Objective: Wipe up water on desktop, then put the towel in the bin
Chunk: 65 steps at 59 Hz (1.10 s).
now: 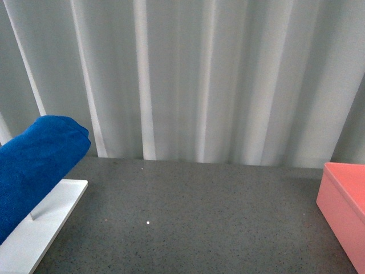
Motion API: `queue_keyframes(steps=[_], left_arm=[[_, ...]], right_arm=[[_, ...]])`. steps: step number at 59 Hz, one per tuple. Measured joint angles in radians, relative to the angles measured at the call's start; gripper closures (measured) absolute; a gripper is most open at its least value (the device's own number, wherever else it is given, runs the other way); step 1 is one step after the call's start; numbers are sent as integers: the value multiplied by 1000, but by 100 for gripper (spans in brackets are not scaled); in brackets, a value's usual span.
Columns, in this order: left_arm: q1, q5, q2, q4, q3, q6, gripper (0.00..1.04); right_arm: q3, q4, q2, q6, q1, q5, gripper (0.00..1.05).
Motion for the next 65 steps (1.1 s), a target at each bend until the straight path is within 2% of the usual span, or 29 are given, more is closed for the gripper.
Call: queue_keyframes(steps=[65], left_arm=[[0, 0, 0, 0, 0, 0, 7]], right_arm=[[0, 0, 0, 0, 0, 0, 7]])
